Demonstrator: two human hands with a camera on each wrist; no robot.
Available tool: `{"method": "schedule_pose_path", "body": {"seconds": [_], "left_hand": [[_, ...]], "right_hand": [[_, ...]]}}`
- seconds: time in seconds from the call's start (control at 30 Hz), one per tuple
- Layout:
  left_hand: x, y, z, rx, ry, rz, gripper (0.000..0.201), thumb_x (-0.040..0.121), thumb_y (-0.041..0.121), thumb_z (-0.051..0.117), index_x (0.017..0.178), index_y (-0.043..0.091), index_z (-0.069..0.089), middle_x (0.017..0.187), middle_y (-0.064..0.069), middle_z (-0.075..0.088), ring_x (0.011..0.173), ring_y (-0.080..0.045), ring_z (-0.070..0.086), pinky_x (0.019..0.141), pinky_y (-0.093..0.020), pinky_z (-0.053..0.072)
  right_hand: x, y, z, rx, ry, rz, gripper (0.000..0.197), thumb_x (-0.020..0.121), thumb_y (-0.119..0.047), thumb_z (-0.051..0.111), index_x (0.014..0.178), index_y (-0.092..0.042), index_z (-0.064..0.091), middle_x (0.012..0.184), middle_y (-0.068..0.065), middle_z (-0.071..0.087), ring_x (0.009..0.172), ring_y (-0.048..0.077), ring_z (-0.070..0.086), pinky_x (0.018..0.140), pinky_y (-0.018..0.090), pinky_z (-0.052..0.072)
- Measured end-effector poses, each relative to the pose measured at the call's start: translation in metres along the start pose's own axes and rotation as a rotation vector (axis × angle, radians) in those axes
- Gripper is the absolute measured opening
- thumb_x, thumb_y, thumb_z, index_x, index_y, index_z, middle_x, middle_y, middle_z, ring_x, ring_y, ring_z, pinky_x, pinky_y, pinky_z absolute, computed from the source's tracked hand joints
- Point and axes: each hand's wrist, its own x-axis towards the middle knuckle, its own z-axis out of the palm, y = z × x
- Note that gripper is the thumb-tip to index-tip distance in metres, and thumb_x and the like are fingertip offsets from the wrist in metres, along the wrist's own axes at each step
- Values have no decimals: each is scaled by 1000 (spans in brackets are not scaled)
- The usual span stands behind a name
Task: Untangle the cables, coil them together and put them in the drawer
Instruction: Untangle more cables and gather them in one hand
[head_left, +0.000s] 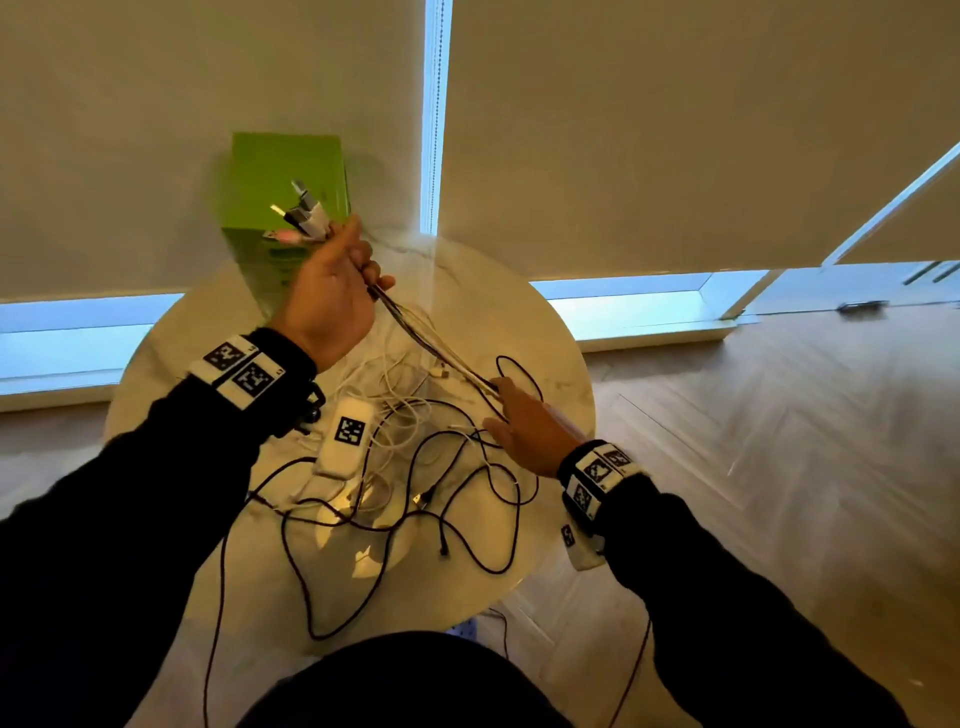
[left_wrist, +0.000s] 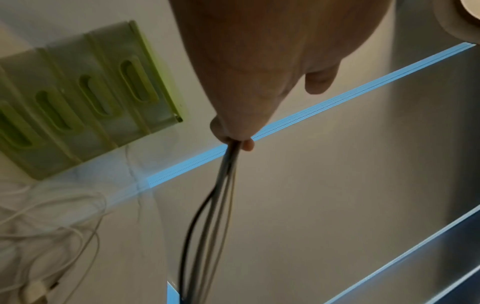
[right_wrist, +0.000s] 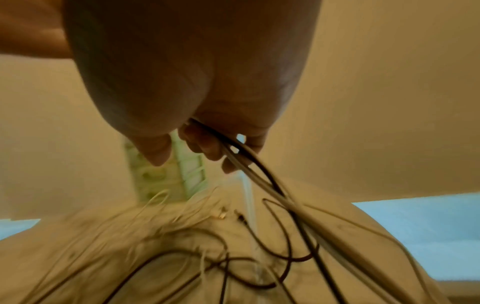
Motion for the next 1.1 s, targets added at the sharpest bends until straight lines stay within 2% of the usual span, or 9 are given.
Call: {"method": "schedule_pose_path", "body": {"seconds": [0.13,0.23,0.33,0.4,0.5,0.67,0.83,0.97,1.1], "left_hand": [[5,-4,-2,27,119,67,32,105,23,47,75,28,60,63,18,53,61,-1,47,65,-21,40],[13,-28,-21,122,150,18,17,101,22,55,86,28,49,71,14,49,63,-4,44,62,-22,35],[14,-52,-44,321,195,-105,26,102,22,56,85,29,38,74,10,35,60,-6,30,55,-22,27],[12,-63,-53,386,191,-134,28,103,19,54,86,30,34,75,10,35,56,-4,31,53,-20,29],[12,-73,-59,378,190,-138,28,104,17,52,87,29,34,75,8,33,51,-3,31,52,-19,29],[14,-83,-66,389,231,-146,25,105,19,51,89,27,34,72,7,32,50,-3,30,53,-23,27],[12,-92,-75,417,247,-173,19,105,19,51,93,27,38,72,7,32,52,-4,31,56,-24,27],[13,-95,-87,390,271,-184,23,93,32,60,92,27,37,74,9,37,53,-3,35,57,-25,30],[13,-96,-96,383,281,-199,26,89,36,61,91,27,37,71,10,35,55,-5,33,58,-25,30]], "right_hand": [[-10,-41,38,-31,-269,-142,68,96,-31,59,151,-15,23,122,16,62,102,34,63,74,33,41],[-11,-51,64,-42,-492,-184,79,97,-44,58,154,-15,12,114,17,65,96,35,64,70,32,38],[-3,-47,66,17,-678,-170,69,97,-63,45,144,-14,32,116,15,62,98,31,61,78,36,43],[9,-40,57,75,-664,-152,70,99,-68,28,111,-4,55,97,15,60,87,31,58,83,43,47],[36,-24,35,69,-527,-152,82,94,-75,15,85,-3,54,82,16,55,77,30,54,81,44,45],[110,12,15,1,-331,-87,35,103,-34,51,122,-6,62,126,18,55,111,29,56,102,33,41],[168,17,38,30,-318,39,56,102,-31,54,150,-6,38,162,18,16,144,29,34,114,30,29],[183,0,65,-27,-403,-138,45,101,-25,55,138,-1,52,140,20,53,130,33,49,100,28,35],[193,2,72,73,-356,-158,25,98,-22,59,119,-10,67,118,9,70,111,25,63,79,13,35]]}}
